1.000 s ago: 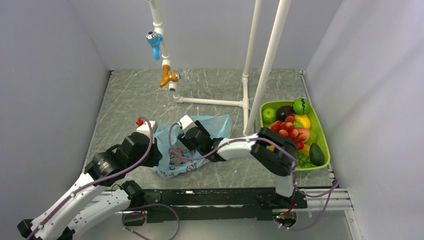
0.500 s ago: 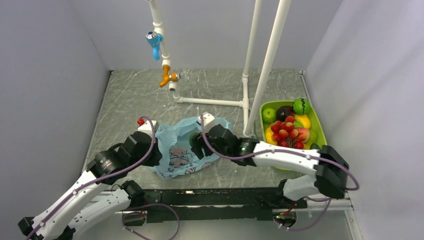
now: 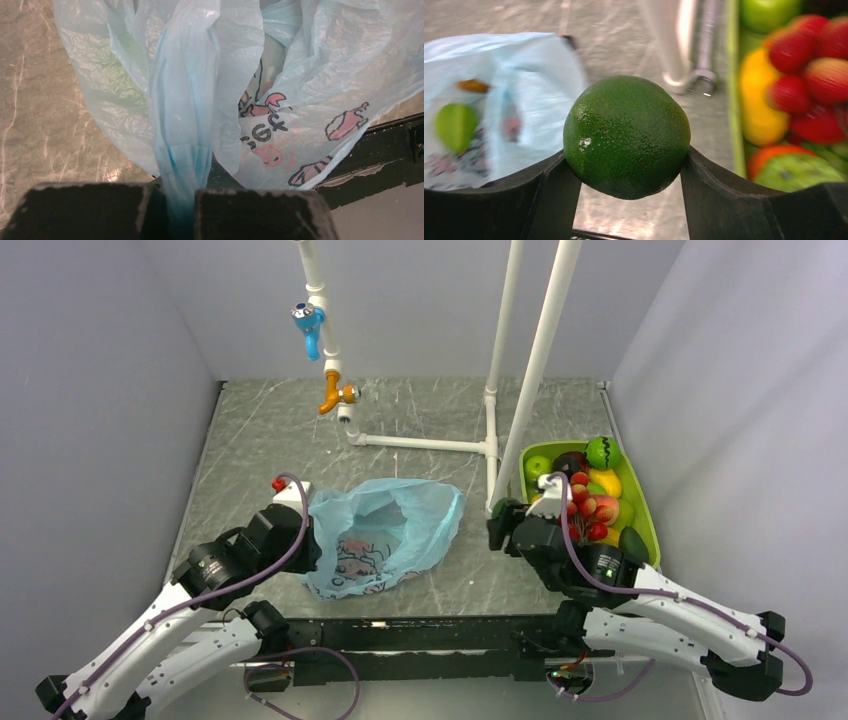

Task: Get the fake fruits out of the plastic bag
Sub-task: Place the fake fruit in the bin.

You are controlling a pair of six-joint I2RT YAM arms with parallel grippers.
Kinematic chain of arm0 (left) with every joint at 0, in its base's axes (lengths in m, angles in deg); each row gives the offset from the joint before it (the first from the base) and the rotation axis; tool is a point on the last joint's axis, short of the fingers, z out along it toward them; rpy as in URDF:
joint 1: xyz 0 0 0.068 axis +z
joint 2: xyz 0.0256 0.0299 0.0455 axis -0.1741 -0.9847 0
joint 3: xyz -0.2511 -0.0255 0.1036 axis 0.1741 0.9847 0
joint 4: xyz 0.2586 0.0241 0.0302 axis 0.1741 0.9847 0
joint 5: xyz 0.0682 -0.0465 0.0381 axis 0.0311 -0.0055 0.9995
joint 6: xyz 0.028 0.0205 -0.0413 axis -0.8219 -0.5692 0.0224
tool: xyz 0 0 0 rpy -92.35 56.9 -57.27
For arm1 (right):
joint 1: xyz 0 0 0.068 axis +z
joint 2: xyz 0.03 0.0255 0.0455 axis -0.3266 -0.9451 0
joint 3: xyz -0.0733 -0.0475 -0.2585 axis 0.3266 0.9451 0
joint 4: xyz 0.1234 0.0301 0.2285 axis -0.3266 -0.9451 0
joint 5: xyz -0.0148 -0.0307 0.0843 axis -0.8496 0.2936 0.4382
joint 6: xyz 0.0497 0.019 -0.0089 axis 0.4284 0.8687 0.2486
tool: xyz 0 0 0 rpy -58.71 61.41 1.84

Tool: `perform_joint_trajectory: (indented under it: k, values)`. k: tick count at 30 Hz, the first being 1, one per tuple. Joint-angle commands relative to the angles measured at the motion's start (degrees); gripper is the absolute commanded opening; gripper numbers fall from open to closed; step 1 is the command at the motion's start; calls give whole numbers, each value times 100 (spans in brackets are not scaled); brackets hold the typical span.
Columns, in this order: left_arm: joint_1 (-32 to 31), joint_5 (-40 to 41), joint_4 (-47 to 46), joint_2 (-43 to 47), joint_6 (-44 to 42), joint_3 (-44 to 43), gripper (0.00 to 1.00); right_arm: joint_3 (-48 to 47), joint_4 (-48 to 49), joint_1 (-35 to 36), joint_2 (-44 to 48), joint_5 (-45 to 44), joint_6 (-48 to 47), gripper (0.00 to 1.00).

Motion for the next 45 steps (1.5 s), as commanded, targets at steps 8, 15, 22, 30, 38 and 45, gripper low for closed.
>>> perform_joint_trajectory:
  k: [8, 15, 22, 30, 38, 45]
  values:
    - [5, 134, -43, 35, 106, -92, 0, -680, -1277, -2203, -434, -1370, 364, 0]
    - [4, 116, -57, 48, 88, -83, 0, -877, 179, -5766, -1146, 798, -973, 0]
    - [7, 94, -92, 131, 74, -68, 0, -348, 15, -7495, -919, 1320, -157, 0]
    - [7, 45, -113, 105, 30, -69, 0, 632, 25, -7927, -373, 1440, 251, 19]
    - [7, 47, -131, 209, 33, -54, 0, 481, 73, -7932, -390, 1785, -78, 65]
    - [6, -39, -157, 160, -13, -55, 0, 27, -334, -7932, -17, 1404, -291, 87]
